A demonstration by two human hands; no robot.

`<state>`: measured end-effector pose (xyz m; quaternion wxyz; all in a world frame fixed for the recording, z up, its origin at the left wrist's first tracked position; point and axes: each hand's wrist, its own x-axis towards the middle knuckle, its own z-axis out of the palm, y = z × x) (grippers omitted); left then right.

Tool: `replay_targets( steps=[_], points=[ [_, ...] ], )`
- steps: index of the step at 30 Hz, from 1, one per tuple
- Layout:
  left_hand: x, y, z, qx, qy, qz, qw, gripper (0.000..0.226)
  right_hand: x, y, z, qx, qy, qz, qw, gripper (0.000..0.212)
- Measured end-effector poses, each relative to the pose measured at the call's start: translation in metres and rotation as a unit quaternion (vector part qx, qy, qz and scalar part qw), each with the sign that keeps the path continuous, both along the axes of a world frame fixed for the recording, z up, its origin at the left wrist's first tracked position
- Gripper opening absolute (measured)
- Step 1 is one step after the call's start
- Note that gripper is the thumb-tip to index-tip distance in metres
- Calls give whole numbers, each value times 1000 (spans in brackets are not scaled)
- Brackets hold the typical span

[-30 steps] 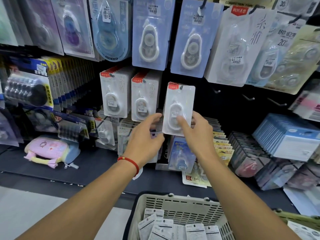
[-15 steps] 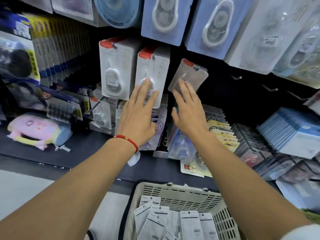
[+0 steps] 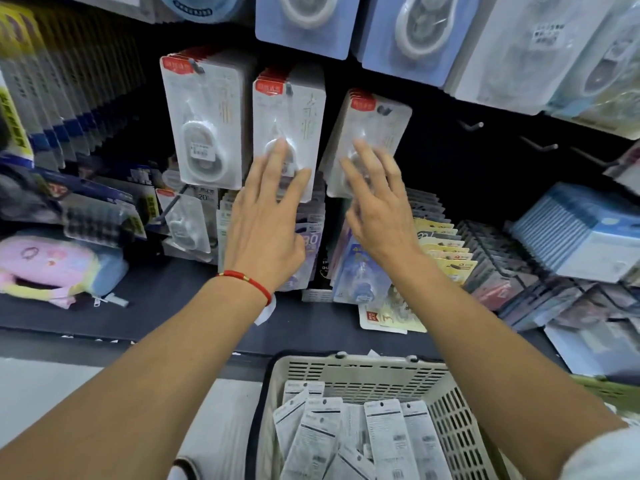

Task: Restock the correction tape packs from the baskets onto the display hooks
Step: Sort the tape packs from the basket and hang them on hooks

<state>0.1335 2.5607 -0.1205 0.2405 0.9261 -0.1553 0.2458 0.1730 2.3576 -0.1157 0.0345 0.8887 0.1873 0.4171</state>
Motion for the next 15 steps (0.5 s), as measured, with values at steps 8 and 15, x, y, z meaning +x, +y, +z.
replay_targets(
  steps=[8,15],
  points=[
    [1,2,0,6,-3,-3,1000,92,34,3,15,39,75,-28,996,67],
    [4,1,-4,19,-17,-2,1000,89,81,-8,27,-5,153,-56,987,82]
  ],
)
